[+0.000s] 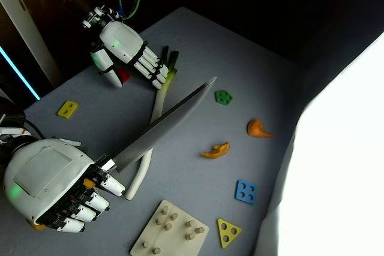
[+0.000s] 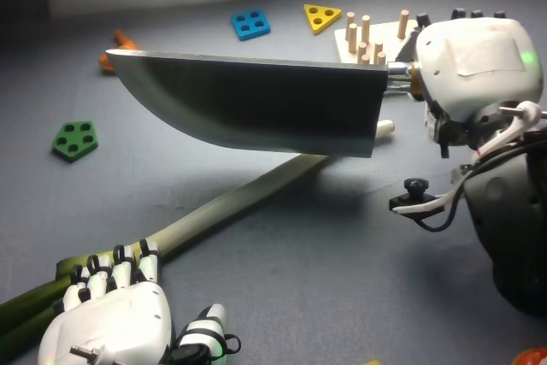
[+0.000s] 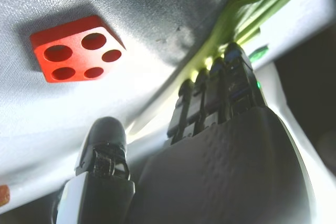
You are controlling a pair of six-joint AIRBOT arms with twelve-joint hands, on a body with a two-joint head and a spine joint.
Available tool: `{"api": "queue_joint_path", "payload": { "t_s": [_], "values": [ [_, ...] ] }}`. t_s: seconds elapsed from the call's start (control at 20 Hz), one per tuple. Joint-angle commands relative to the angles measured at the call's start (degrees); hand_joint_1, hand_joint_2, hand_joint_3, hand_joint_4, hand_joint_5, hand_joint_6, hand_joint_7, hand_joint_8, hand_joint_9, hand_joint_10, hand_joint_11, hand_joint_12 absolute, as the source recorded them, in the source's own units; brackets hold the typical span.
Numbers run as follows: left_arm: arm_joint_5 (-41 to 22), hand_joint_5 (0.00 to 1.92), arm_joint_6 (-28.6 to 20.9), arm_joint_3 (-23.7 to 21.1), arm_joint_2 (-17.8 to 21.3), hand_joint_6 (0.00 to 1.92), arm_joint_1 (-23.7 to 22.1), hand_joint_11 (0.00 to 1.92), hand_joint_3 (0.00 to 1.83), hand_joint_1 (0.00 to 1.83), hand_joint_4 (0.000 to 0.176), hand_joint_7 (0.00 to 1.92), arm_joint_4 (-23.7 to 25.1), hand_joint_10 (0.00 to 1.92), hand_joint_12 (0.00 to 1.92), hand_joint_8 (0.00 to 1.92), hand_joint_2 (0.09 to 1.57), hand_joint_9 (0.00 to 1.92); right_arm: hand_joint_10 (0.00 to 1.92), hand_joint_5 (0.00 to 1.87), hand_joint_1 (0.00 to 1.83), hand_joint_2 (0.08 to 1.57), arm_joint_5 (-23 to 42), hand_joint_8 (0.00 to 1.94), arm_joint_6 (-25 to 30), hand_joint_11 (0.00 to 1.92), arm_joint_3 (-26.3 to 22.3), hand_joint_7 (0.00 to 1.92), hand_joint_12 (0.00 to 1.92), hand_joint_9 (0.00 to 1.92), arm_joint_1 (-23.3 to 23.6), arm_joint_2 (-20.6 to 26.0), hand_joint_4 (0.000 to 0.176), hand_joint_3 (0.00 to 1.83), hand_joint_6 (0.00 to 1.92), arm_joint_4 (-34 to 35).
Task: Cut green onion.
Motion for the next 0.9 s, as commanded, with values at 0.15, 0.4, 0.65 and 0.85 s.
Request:
{"api": "queue_joint_path", "payload": {
  "t_s": [0.15, 0.4, 0.65, 0.85],
  "values": [
    [-0.52, 0.09, -0.02, 0.46, -0.24, 0.01, 0.15, 0.01, 0.00, 0.12, 0.010, 0.10, 0.72, 0.00, 0.19, 0.01, 1.38, 0.05, 1.92, 1.30, 1.65, 0.77, 5.57, 1.94, 0.57, 1.64, 0.51, 1.53, 1.92, 1.62, -0.78, -0.37, 0.176, 0.79, 1.92, -4.87],
    [-0.53, 0.10, -0.02, 0.50, -0.23, 0.00, 0.17, 0.00, 0.00, 0.17, 0.001, 0.12, 0.75, 0.01, 0.25, 0.01, 1.38, 0.07, 1.92, 1.33, 1.66, 0.78, 5.89, 1.94, 0.28, 1.64, 0.47, 1.52, 1.92, 1.61, -2.51, 0.15, 0.176, 0.75, 1.92, -4.87],
    [-0.53, 0.09, -0.02, 0.36, -0.23, 0.00, 0.16, 0.00, 0.00, 0.13, 0.000, 0.11, 0.90, 0.00, 0.16, 0.00, 1.39, 0.06, 1.92, 1.32, 1.66, 0.78, 6.78, 1.94, 0.25, 1.66, -0.37, 1.51, 1.92, 1.61, -5.43, 2.11, 0.176, 0.74, 1.92, -7.15],
    [-0.53, 0.15, -0.01, 0.22, -0.24, 0.01, 0.18, 0.00, 0.00, 0.19, 0.000, 0.14, 0.93, 0.00, 0.10, 0.01, 1.37, 0.06, 1.92, 1.31, 1.64, 0.84, 7.39, 1.94, 1.34, 1.64, -0.59, 1.50, 1.92, 1.59, -8.25, 4.55, 0.176, 0.68, 1.92, -9.43]
  ]
}}
